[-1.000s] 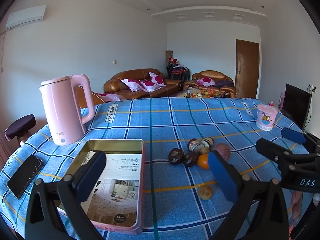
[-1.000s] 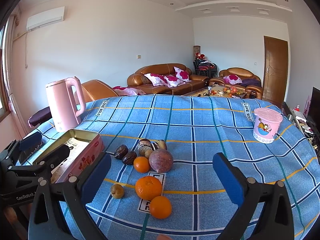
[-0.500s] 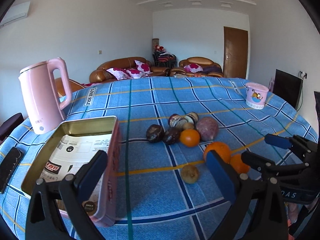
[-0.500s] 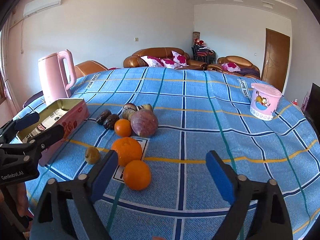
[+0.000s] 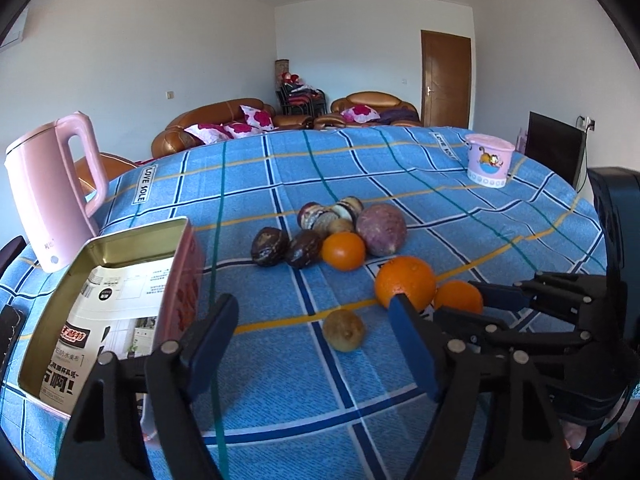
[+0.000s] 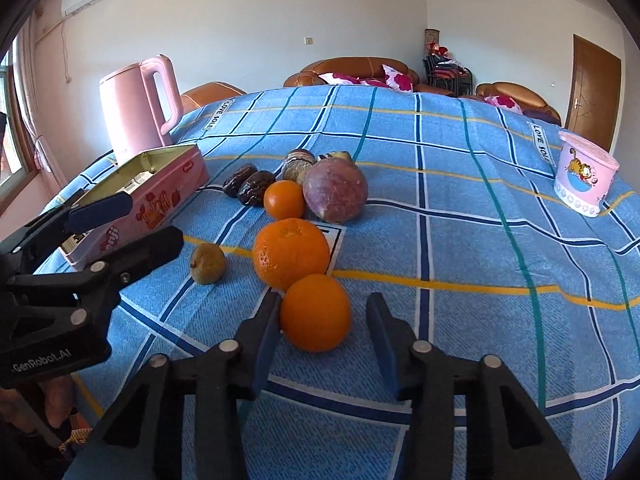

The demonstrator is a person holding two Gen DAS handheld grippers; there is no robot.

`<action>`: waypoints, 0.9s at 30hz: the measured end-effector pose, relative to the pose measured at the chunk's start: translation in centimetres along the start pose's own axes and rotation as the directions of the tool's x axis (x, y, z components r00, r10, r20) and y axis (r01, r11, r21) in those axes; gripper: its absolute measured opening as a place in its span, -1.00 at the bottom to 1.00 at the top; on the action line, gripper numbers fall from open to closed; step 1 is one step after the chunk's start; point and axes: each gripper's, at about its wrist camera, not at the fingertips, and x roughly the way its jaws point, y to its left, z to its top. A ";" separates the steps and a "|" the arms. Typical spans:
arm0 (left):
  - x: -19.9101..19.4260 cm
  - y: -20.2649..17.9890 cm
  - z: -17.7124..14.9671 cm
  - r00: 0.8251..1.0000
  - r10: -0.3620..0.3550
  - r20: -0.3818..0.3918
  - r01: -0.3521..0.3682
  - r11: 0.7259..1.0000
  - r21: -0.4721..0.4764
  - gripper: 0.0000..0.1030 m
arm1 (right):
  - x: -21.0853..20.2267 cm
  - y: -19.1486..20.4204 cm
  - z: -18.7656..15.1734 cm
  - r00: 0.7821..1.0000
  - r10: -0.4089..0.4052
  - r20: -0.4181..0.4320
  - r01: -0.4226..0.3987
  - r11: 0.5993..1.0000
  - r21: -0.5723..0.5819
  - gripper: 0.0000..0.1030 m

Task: Organize fruits
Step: 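Grasp the orange with the right tool while the left tool grasps the small brown fruit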

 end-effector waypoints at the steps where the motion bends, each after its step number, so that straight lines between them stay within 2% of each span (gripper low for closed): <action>1: 0.2 -0.2 0.0 1.000 -0.014 -0.010 0.014 1.000 0.006 0.43 | -0.1 0.0 -0.1 1.000 0.003 0.005 -0.003 1.000 0.001 -0.30; 4: 1.3 -0.6 0.1 0.996 -0.055 -0.064 0.055 0.998 0.009 0.18 | -0.4 -0.5 -0.2 1.000 0.005 0.028 -0.005 0.999 0.034 -0.31; 8: 2.5 -0.9 0.3 0.989 -0.086 -0.123 0.087 0.996 0.008 0.08 | -0.8 -1.4 -0.2 0.999 0.009 0.049 -0.013 0.996 0.086 -0.31; 10: 3.1 -1.0 0.3 0.984 -0.103 -0.148 0.104 0.995 0.004 -0.12 | -0.8 -1.6 -0.2 0.999 0.013 0.052 -0.018 0.995 0.097 -0.31; 12: 3.7 -1.0 0.3 0.978 -0.110 -0.178 0.111 0.994 0.000 -0.21 | -0.8 -1.5 -0.2 0.999 0.015 0.050 -0.020 0.995 0.095 -0.31; 15: 4.0 -0.8 0.3 0.975 -0.118 -0.187 0.116 0.993 -0.017 -0.30 | -0.8 -1.5 -0.2 0.999 0.021 0.049 -0.026 0.995 0.096 -0.31; 16: 4.0 -0.7 0.2 0.975 -0.124 -0.186 0.122 0.992 -0.021 -0.45 | -0.8 -1.5 -0.1 0.999 0.022 0.050 -0.027 0.995 0.097 -0.31; 27: 3.0 -0.2 0.3 0.982 -0.137 -0.127 0.134 0.990 -0.034 -0.45 | -1.6 -0.9 -0.5 0.993 0.007 0.117 -0.014 0.998 0.056 -0.31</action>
